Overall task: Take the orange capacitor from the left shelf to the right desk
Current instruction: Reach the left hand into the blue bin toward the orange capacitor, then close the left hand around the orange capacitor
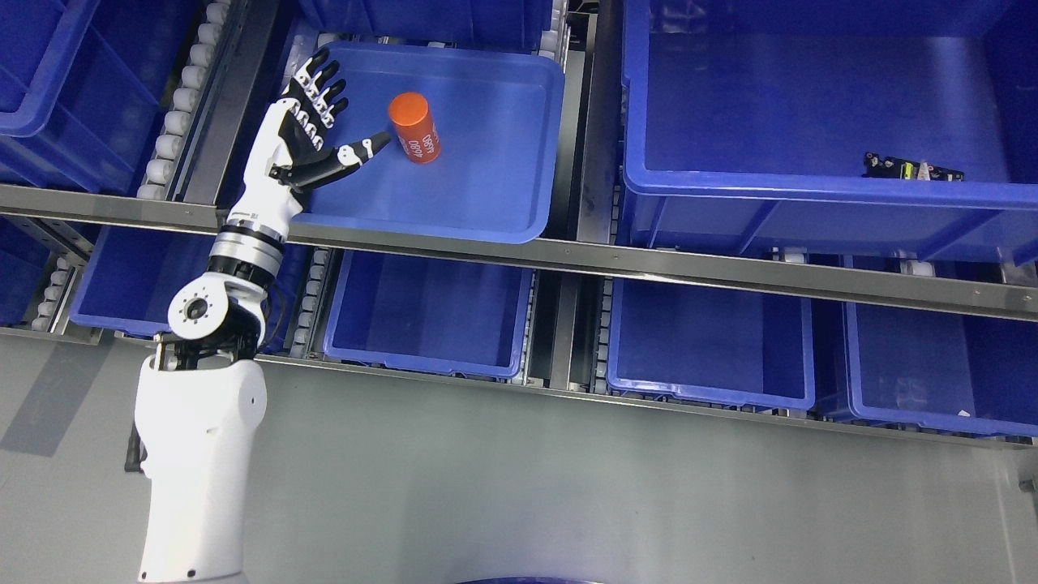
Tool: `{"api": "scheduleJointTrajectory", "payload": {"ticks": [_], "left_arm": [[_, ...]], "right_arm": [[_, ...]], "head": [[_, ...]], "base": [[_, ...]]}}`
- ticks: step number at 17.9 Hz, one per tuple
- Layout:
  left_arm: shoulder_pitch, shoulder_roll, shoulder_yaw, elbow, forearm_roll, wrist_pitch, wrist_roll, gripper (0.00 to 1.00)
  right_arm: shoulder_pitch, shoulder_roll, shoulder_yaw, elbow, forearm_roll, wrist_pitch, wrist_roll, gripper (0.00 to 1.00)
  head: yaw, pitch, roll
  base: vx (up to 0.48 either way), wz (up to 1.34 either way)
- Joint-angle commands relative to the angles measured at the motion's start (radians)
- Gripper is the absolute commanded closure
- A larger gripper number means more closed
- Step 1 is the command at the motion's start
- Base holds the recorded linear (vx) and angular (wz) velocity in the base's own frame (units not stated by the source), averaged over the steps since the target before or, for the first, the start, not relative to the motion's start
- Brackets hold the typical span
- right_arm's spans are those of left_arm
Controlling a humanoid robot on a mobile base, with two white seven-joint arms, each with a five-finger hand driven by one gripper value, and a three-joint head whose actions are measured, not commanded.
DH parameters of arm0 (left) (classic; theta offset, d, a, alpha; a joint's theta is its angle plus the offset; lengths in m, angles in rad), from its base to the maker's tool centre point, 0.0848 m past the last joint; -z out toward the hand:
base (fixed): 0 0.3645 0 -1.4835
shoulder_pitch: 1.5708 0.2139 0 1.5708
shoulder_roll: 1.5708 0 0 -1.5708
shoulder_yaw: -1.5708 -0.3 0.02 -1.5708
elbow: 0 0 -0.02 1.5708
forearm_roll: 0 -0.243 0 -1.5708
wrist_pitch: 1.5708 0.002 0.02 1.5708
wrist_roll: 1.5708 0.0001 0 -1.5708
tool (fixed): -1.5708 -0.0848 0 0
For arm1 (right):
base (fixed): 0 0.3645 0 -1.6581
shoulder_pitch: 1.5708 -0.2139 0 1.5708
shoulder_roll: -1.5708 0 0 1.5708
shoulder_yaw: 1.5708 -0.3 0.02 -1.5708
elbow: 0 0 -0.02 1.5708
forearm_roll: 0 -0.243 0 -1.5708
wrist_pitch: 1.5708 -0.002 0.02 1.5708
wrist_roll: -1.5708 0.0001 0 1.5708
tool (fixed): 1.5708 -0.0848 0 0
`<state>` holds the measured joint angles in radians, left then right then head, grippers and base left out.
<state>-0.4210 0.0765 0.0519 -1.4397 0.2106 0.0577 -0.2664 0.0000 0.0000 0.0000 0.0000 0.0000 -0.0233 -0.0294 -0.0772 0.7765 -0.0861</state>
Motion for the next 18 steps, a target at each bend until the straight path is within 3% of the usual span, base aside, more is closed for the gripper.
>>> {"api": "scheduleJointTrajectory", "payload": {"ticks": [1,15,18], "left_arm": [[-0.119,0.011,-0.072,0.284,-0.008,0.001,-0.033,0.00],[-0.203,-0.012,-0.147,0.427,-0.149,-0.022,-0.065,0.01],[-0.205,-0.015,-0.147,0.447,-0.158,-0.024,-0.065,0.06]], "right_arm": [[0.020,-0.017,-0.012,-0.017,0.003,0.000,0.000,0.00],[0.020,-0.017,-0.012,-0.017,0.003,0.000,0.000,0.00],[0.020,-0.017,-0.012,-0.017,0.003,0.000,0.000,0.00]], "head": [[0.0000,0.000,0.000],[0.0000,0.000,0.000],[0.0000,0.000,0.000]], "base": [[0.000,0.00],[0.000,0.00],[0.000,0.00]]}}
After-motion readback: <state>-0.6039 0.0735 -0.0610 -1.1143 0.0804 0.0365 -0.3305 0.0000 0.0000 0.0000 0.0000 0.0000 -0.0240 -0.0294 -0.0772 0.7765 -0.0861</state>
